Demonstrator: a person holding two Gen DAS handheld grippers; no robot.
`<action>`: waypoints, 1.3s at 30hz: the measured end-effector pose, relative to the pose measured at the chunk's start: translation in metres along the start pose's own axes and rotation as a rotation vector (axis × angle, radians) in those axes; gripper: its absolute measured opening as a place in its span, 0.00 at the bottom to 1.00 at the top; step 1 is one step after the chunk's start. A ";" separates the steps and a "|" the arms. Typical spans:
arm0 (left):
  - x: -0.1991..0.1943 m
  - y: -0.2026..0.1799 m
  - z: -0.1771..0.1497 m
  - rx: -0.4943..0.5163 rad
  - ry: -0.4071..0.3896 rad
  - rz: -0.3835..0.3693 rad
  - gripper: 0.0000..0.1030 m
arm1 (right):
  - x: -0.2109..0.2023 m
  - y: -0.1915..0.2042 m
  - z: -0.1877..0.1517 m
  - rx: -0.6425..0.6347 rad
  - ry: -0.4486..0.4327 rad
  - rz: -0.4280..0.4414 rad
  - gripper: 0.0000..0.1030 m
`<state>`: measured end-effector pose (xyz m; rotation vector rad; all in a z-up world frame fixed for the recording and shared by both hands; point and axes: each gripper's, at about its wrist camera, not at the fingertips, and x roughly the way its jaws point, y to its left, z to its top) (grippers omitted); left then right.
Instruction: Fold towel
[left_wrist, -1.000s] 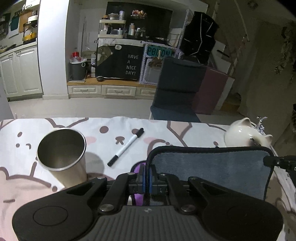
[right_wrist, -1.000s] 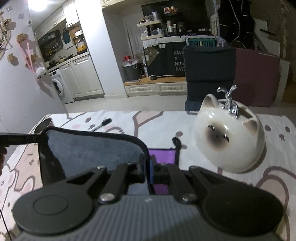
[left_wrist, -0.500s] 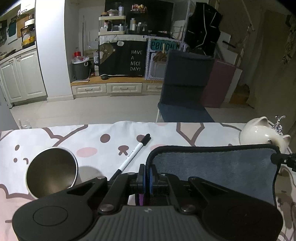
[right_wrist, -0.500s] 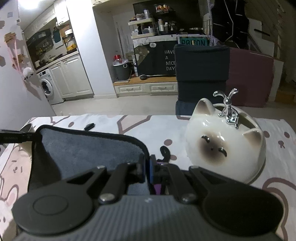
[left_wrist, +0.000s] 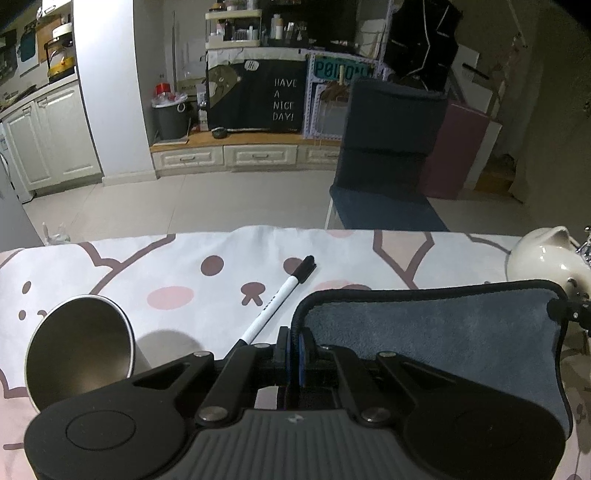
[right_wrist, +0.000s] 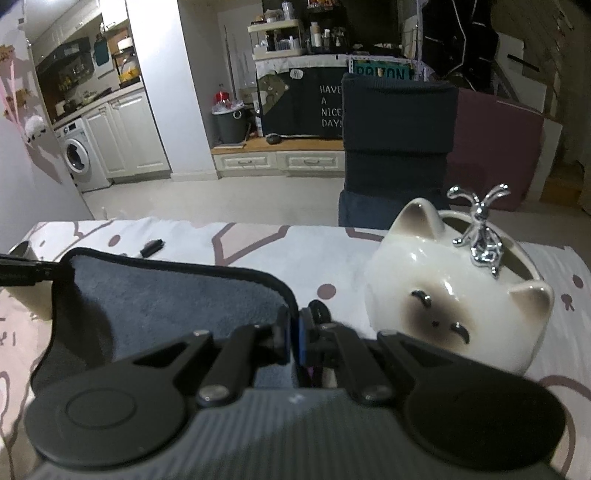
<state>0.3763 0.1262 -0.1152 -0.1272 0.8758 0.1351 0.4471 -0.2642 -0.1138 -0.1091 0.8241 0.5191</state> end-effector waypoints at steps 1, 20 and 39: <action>0.002 -0.001 0.001 0.003 0.007 0.004 0.05 | 0.002 0.000 0.000 0.006 0.010 -0.002 0.05; -0.001 -0.011 -0.005 0.037 0.048 -0.029 0.93 | 0.008 -0.009 -0.002 0.104 0.092 0.092 0.93; -0.035 -0.017 -0.012 0.005 0.026 -0.035 1.00 | -0.018 0.005 -0.003 0.122 0.063 0.066 1.00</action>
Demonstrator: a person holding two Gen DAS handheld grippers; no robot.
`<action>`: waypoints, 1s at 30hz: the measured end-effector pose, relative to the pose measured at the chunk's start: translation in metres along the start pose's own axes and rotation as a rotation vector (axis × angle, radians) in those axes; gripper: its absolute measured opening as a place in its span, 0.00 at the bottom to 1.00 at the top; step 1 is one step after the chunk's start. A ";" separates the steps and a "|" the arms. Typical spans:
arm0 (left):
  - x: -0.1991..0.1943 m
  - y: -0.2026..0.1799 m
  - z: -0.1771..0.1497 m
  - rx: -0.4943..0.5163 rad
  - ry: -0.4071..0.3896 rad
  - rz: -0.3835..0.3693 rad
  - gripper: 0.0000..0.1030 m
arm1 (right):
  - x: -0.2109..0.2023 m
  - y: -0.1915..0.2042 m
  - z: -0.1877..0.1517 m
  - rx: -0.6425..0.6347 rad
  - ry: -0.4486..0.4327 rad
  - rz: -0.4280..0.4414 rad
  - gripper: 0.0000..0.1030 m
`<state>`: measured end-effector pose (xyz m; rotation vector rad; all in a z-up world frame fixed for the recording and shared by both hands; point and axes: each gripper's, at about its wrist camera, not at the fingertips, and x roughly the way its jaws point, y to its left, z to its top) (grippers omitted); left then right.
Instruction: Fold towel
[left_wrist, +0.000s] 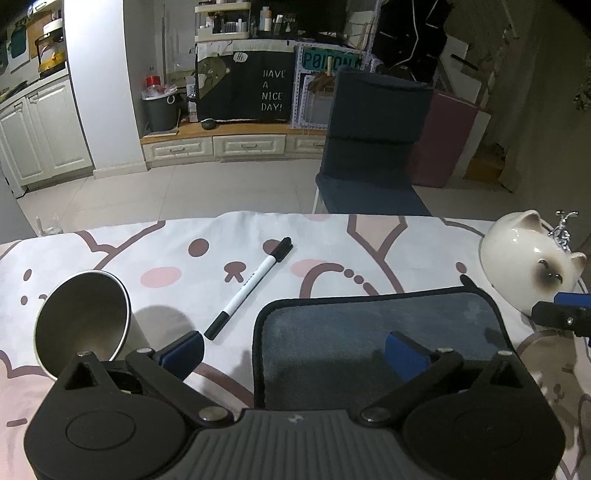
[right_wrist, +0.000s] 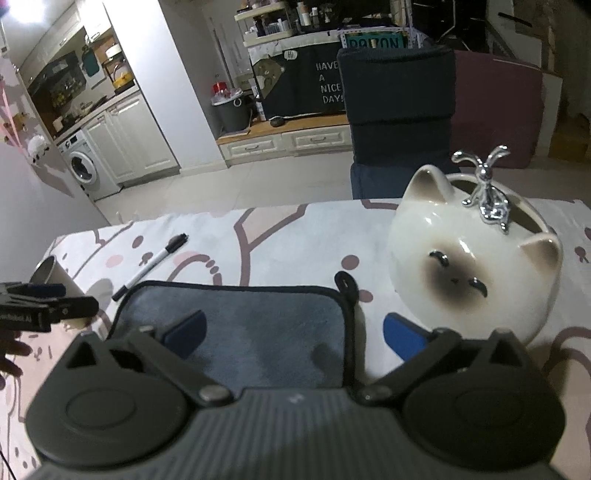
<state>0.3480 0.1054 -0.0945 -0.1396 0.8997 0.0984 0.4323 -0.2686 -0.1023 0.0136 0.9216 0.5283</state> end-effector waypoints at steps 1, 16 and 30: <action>-0.004 -0.001 -0.001 -0.001 -0.005 -0.003 1.00 | -0.002 0.000 -0.001 -0.002 -0.003 -0.005 1.00; -0.067 -0.019 -0.015 0.011 -0.068 -0.025 1.00 | -0.048 0.013 -0.015 -0.024 -0.046 -0.008 1.00; -0.119 -0.036 -0.037 0.033 -0.111 -0.024 1.00 | -0.090 0.026 -0.032 -0.051 -0.092 0.012 1.00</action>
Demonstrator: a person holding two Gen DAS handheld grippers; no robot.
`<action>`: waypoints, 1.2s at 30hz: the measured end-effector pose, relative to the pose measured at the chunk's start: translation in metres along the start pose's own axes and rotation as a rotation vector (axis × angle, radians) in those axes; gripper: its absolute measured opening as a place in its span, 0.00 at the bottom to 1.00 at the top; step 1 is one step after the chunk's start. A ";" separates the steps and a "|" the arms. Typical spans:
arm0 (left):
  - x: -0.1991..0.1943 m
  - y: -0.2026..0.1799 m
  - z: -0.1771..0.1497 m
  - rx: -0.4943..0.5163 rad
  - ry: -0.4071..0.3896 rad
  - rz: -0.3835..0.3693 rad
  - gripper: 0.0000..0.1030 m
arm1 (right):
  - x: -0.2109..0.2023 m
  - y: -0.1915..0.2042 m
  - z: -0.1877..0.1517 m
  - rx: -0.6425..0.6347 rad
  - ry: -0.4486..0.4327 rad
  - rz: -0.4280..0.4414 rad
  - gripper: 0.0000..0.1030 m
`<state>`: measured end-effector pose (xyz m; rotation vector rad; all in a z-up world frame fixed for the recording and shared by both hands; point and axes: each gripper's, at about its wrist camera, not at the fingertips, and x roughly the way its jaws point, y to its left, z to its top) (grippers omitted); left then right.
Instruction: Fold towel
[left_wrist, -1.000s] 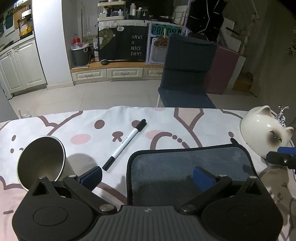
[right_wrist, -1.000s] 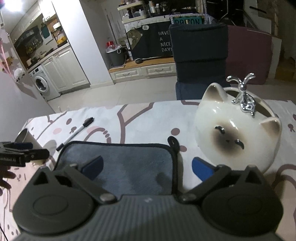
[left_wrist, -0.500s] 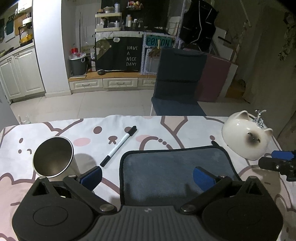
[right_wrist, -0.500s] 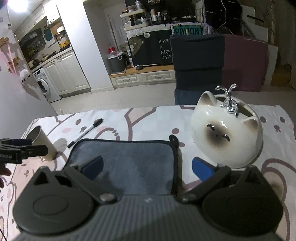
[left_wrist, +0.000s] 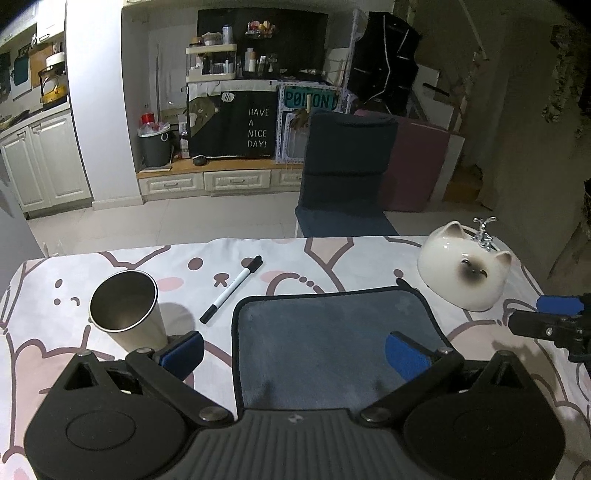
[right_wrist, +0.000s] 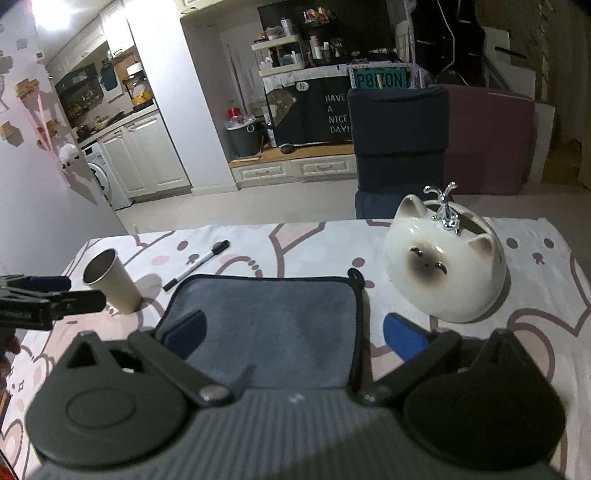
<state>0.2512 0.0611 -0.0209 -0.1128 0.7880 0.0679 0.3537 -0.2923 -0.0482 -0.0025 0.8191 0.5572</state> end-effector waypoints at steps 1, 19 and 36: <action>-0.004 -0.001 -0.002 0.004 -0.004 -0.001 1.00 | -0.004 0.002 -0.001 -0.005 -0.004 0.003 1.00; -0.071 -0.022 -0.034 0.043 -0.077 0.001 1.00 | -0.043 0.012 -0.023 -0.018 -0.057 0.014 1.00; -0.139 -0.021 -0.071 0.066 -0.134 -0.023 1.00 | -0.098 0.026 -0.053 -0.101 -0.146 0.036 1.00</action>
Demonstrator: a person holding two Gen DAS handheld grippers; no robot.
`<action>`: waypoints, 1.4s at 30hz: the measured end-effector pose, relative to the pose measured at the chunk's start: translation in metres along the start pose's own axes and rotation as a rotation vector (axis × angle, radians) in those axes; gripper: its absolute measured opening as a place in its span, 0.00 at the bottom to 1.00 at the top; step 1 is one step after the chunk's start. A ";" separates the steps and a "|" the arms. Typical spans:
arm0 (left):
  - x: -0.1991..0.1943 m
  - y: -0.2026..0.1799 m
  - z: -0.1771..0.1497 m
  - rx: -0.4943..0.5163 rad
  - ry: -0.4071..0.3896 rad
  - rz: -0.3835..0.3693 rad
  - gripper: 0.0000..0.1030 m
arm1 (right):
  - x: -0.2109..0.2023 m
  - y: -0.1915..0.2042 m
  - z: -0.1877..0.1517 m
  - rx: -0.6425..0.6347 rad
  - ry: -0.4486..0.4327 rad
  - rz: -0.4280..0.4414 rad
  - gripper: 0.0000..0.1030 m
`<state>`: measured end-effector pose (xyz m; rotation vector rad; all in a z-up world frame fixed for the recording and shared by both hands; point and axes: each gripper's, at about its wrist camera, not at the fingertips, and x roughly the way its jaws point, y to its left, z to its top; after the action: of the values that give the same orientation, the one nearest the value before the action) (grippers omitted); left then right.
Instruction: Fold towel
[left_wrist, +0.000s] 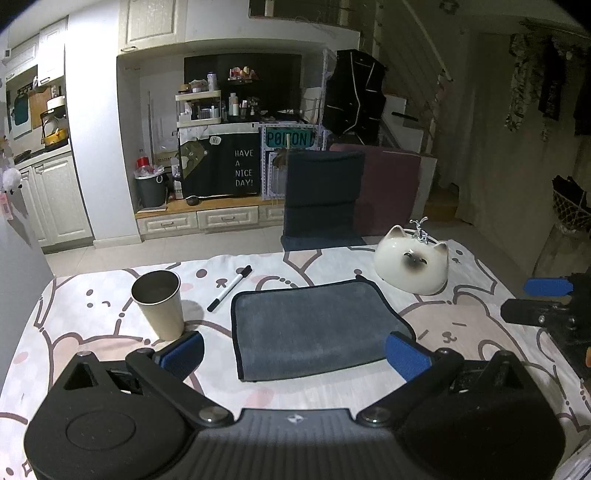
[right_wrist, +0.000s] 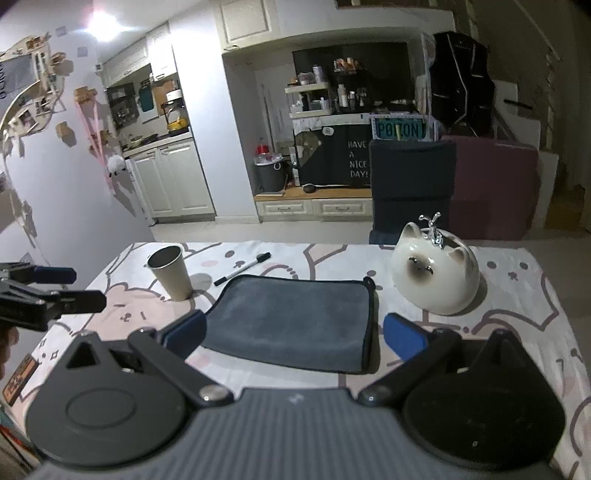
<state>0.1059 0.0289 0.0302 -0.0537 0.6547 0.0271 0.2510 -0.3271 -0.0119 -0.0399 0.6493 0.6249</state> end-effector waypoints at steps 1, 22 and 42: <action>-0.003 0.000 -0.002 -0.002 -0.003 0.000 1.00 | -0.001 0.002 -0.001 -0.009 0.001 0.000 1.00; -0.039 -0.018 -0.049 0.023 0.015 -0.019 1.00 | -0.042 0.020 -0.037 -0.025 0.001 0.027 1.00; -0.051 -0.029 -0.079 0.037 0.028 -0.013 1.00 | -0.058 0.027 -0.065 -0.044 -0.001 0.036 1.00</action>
<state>0.0187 -0.0048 0.0000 -0.0229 0.6828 0.0013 0.1644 -0.3504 -0.0264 -0.0693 0.6365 0.6740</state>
